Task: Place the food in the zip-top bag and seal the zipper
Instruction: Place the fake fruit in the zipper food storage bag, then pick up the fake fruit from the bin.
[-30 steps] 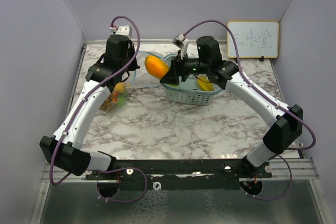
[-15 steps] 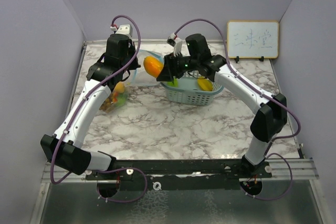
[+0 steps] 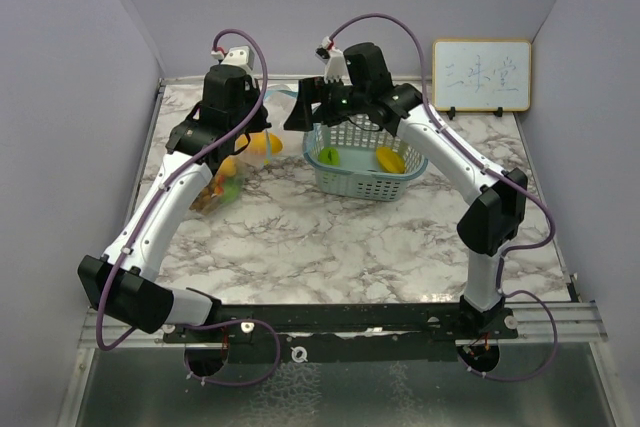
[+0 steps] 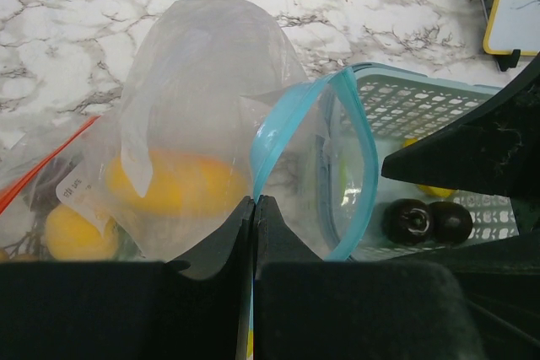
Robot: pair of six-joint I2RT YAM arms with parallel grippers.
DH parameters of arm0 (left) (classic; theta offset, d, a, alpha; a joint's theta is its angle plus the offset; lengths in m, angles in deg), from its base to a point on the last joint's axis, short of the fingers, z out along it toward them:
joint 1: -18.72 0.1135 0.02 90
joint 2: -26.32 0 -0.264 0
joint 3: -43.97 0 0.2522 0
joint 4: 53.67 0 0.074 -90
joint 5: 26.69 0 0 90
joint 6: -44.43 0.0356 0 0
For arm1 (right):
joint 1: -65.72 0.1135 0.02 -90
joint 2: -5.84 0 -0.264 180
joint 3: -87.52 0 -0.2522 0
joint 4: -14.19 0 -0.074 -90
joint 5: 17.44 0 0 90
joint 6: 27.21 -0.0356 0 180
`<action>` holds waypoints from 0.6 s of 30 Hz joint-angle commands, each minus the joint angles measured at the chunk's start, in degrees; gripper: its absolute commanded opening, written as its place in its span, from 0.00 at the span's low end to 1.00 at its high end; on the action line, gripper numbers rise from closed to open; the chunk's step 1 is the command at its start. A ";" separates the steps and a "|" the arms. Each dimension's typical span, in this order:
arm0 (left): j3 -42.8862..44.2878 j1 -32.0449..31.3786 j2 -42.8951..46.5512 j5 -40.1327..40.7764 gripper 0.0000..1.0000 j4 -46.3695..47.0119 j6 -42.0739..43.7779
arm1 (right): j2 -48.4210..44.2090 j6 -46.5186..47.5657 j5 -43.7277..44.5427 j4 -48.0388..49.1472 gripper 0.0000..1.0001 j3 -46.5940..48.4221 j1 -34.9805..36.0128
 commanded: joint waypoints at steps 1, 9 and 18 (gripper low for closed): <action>0.40 0.25 1.43 -1.04 0.00 1.57 -0.27 | -5.59 3.14 12.96 -3.36 1.00 -1.02 -0.06; 0.45 0.28 2.22 -0.08 0.00 0.79 0.59 | -10.42 3.86 26.31 -13.90 0.99 -9.70 -5.73; 0.33 0.20 2.76 -0.57 0.00 0.85 0.77 | -1.84 2.59 29.41 -22.11 0.98 -14.17 -6.47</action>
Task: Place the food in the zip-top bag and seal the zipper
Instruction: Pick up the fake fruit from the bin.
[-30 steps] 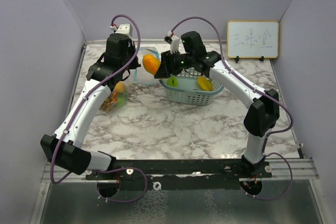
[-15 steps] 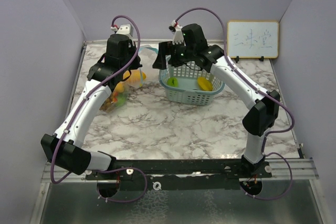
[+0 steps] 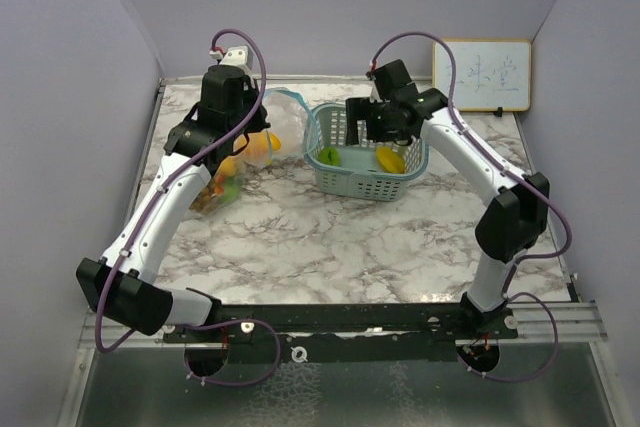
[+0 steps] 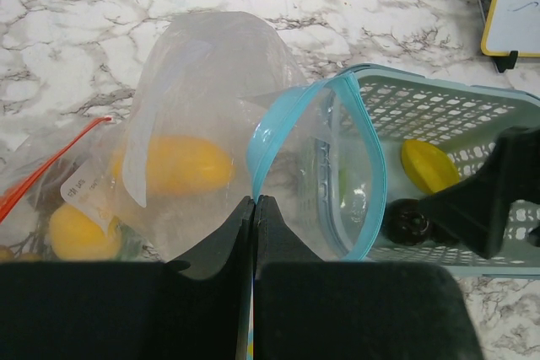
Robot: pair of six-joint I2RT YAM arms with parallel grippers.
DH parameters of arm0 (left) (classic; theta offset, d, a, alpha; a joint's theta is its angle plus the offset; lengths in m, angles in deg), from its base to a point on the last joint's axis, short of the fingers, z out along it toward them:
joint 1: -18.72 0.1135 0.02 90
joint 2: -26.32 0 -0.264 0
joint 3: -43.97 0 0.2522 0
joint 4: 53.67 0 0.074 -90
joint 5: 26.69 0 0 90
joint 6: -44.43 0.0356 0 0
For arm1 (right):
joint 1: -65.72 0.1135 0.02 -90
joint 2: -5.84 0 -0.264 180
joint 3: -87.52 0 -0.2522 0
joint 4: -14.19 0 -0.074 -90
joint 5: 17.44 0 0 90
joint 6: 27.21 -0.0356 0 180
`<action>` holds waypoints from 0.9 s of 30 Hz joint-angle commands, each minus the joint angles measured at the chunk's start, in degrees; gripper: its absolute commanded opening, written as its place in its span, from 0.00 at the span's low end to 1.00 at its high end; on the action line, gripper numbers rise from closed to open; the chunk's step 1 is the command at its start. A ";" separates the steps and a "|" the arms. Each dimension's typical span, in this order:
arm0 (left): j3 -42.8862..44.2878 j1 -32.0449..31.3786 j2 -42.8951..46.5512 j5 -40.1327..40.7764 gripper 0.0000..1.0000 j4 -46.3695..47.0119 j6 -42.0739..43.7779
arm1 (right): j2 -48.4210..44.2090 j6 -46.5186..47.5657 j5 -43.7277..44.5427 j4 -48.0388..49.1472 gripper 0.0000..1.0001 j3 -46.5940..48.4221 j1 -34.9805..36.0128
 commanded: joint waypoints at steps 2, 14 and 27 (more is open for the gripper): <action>0.20 0.25 2.28 -0.48 0.00 0.84 0.60 | 5.90 -0.53 1.48 -3.99 0.97 -3.18 0.39; -0.32 0.42 3.14 1.14 0.00 -0.70 1.35 | 10.25 -0.96 1.35 1.25 0.86 -13.34 0.39; 0.14 0.49 1.97 0.69 0.00 -0.76 0.68 | 3.80 3.04 1.84 2.63 0.30 -8.51 0.39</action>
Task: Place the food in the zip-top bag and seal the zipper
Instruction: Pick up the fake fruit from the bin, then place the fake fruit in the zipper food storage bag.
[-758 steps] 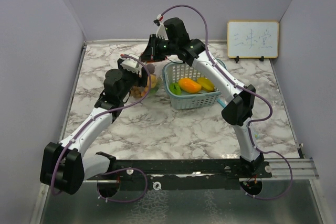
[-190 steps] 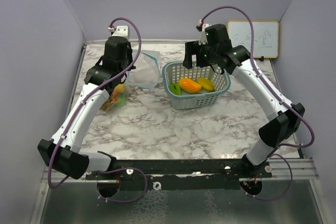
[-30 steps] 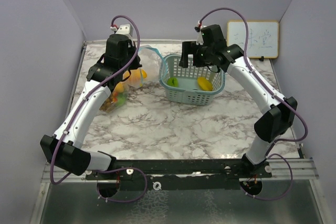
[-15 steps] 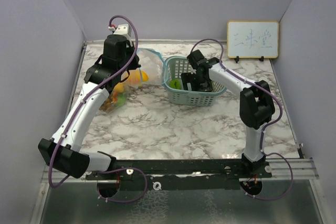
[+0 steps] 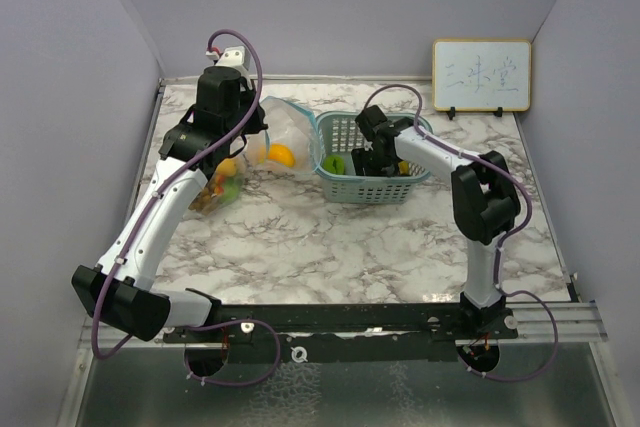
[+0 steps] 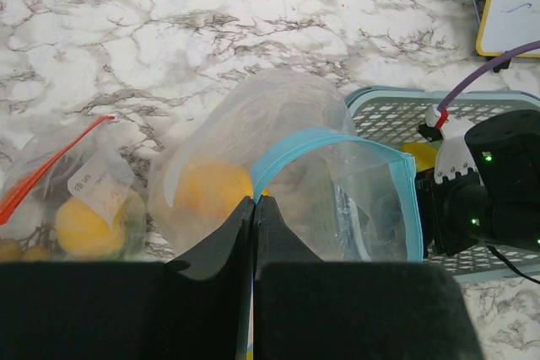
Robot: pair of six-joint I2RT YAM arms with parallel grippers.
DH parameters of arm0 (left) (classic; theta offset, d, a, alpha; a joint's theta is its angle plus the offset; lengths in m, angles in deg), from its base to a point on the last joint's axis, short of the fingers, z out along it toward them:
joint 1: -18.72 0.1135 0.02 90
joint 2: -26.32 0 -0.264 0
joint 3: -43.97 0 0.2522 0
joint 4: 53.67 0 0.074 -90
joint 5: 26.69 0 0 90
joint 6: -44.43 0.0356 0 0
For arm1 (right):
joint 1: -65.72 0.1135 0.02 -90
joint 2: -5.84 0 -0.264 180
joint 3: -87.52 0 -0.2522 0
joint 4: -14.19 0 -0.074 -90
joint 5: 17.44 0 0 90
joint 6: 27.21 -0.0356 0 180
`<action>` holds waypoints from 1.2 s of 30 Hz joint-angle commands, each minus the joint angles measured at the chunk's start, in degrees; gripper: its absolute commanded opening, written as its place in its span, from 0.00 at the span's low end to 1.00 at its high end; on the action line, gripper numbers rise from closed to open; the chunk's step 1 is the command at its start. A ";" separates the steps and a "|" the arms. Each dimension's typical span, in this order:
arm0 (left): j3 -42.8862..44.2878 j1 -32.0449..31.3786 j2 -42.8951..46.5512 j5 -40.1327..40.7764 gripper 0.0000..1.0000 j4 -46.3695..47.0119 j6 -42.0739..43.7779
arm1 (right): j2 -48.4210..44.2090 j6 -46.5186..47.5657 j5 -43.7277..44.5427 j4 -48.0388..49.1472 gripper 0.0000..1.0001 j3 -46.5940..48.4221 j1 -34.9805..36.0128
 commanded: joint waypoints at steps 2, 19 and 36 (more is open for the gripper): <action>0.35 0.36 -0.08 0.49 0.00 0.35 -0.01 | -10.09 5.22 -4.11 3.83 0.30 5.68 0.39; 0.67 0.40 -2.08 -2.21 0.00 1.17 -0.96 | -16.25 0.85 -39.99 32.20 0.36 10.52 7.32; 0.43 0.40 -0.73 -1.14 0.00 0.36 -0.01 | -13.12 3.47 -20.79 26.53 1.00 18.05 7.29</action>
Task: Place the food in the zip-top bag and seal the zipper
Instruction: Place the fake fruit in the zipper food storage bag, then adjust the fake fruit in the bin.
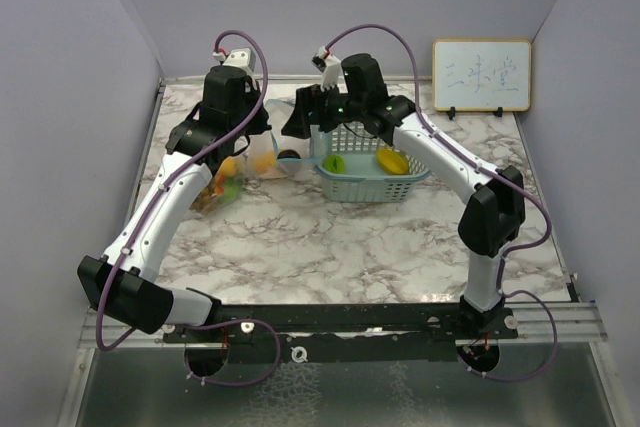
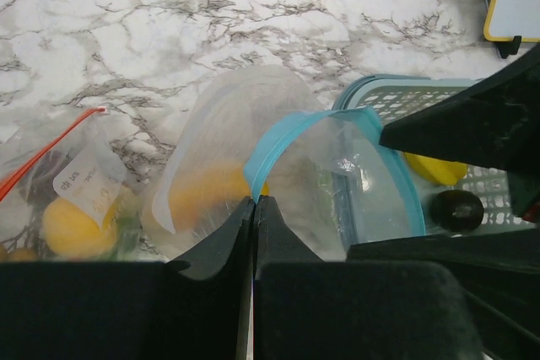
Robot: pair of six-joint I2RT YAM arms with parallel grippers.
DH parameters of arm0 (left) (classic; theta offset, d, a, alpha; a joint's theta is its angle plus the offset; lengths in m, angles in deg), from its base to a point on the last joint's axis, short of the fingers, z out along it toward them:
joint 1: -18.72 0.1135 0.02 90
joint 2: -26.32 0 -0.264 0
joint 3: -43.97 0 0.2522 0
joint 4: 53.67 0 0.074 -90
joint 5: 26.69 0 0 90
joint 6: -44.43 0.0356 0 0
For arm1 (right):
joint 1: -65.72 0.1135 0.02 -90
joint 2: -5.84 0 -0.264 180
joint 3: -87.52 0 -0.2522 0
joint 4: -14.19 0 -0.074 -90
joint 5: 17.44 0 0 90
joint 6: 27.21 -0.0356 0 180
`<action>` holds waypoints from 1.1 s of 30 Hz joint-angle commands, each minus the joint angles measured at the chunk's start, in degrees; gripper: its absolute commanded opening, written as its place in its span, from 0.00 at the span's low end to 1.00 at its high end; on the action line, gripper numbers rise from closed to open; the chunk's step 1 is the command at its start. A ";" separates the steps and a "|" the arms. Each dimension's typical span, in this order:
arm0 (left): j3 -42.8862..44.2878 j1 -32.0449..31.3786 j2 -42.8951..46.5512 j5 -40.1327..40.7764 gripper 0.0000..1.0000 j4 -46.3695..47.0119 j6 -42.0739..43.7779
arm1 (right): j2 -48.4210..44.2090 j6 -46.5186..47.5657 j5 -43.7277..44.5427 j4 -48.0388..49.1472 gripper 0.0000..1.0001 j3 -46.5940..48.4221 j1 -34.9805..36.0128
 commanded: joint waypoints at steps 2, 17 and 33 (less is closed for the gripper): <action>0.41 0.42 1.19 -0.18 0.00 0.64 0.50 | -10.58 2.96 11.14 -3.39 1.00 -0.65 -0.05; 0.75 0.48 0.44 0.09 0.00 -0.04 0.63 | -6.85 -7.91 21.54 -15.16 0.86 -13.21 -5.50; 1.10 0.81 -0.07 1.32 0.00 -1.05 0.80 | 9.67 -13.18 21.55 -7.02 0.70 -13.58 -5.21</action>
